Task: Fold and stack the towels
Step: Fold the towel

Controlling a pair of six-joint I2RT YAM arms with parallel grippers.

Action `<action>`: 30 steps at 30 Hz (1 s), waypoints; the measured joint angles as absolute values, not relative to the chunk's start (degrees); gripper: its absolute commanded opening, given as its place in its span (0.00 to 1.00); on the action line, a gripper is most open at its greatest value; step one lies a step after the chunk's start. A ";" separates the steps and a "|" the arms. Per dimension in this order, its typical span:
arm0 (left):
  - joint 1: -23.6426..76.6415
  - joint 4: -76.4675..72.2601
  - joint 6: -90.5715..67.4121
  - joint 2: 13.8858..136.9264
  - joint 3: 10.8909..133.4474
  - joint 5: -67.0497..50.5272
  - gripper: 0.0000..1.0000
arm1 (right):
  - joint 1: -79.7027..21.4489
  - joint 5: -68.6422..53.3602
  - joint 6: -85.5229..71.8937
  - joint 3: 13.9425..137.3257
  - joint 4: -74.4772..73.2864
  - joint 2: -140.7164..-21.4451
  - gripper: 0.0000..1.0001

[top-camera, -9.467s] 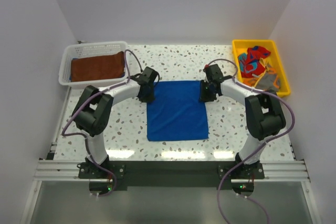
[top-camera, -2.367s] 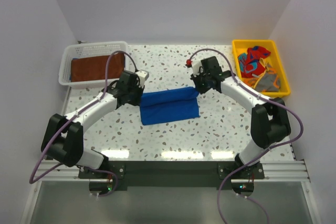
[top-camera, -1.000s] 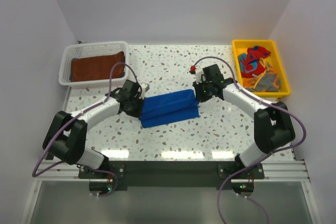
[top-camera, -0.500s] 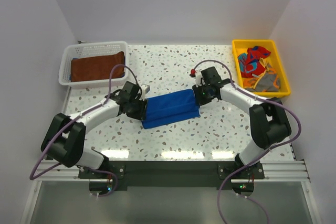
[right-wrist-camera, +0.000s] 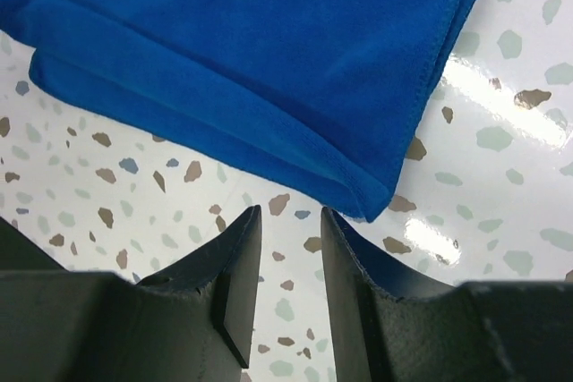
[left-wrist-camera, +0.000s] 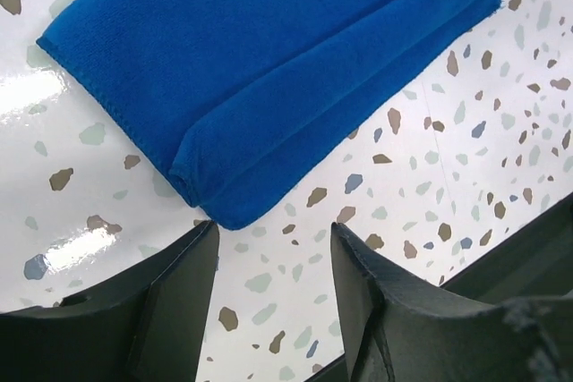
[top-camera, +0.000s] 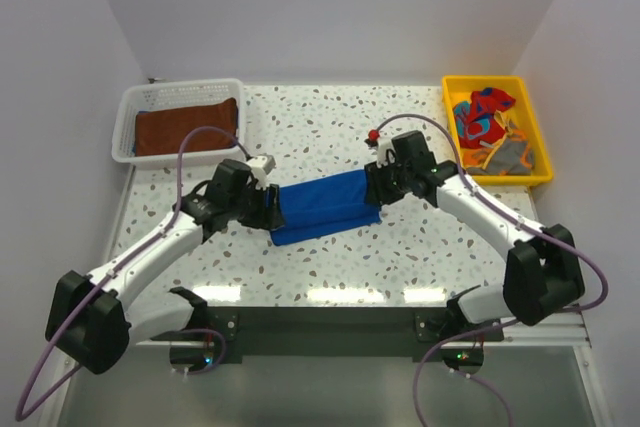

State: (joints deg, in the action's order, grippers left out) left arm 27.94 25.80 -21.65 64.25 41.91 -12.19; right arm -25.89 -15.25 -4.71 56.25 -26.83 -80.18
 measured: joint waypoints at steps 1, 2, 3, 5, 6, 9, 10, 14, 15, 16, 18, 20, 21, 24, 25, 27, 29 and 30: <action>27.94 25.65 -21.87 64.99 42.28 -11.94 0.54 | -25.91 -15.38 -5.39 56.47 -26.37 -80.84 0.35; 27.94 25.71 -22.02 66.17 42.98 -11.64 0.53 | -25.96 -15.38 -6.09 57.06 -26.15 -82.06 0.33; 27.94 25.58 -22.04 67.72 43.97 -11.25 0.52 | -26.02 -15.35 -6.74 58.04 -25.76 -83.74 0.32; 27.94 24.73 -22.04 71.40 46.57 -10.15 0.46 | -26.46 -14.83 -8.21 60.31 -24.67 -87.77 0.29; 27.94 24.08 -22.04 73.34 47.88 -9.58 0.43 | -26.83 -14.41 -8.86 61.54 -24.08 -89.76 0.29; 27.94 22.35 -22.00 79.09 51.70 -8.36 0.40 | -28.08 -12.99 -10.48 63.96 -22.55 -94.72 0.28; 27.97 21.39 -22.02 81.08 52.51 -8.21 0.38 | -28.34 -12.84 -10.94 64.38 -22.20 -95.83 0.28; 28.21 20.18 -22.02 86.37 52.86 -8.08 0.37 | -29.39 -12.49 -12.47 64.64 -20.82 -99.96 0.28; 28.38 20.18 -22.04 87.18 52.69 -8.08 0.37 | -29.71 -12.43 -12.64 64.60 -20.78 -100.53 0.28; 28.73 20.03 -22.04 87.55 52.18 -8.05 0.37 | -29.98 -12.40 -12.67 64.49 -20.73 -100.79 0.28; 29.43 19.70 -22.24 87.37 50.50 -8.12 0.37 | -30.63 -12.40 -12.67 63.96 -20.45 -100.82 0.28; 30.00 19.03 -22.98 86.83 48.42 -8.25 0.37 | -31.29 -12.56 -12.60 62.94 -19.66 -100.66 0.28; 30.28 18.83 -23.31 86.21 47.05 -8.32 0.37 | -31.62 -12.58 -12.56 62.04 -19.42 -100.42 0.28; 31.31 18.26 -24.53 82.39 41.95 -8.51 0.38 | -32.51 -12.99 -12.36 58.63 -19.05 -99.00 0.28; 31.64 18.02 -24.84 80.90 40.47 -8.67 0.38 | -32.77 -13.08 -12.32 57.10 -18.94 -98.10 0.28; 32.36 17.93 -25.87 77.87 37.87 -9.04 0.38 | -33.01 -13.26 -12.25 54.78 -18.72 -96.42 0.28; 33.17 17.80 -26.92 75.07 35.88 -9.45 0.38 | -33.39 -13.45 -12.10 53.10 -18.55 -94.61 0.29; 33.50 17.85 -27.55 73.63 35.11 -9.63 0.38 | -33.41 -13.54 -12.01 52.29 -18.57 -93.56 0.29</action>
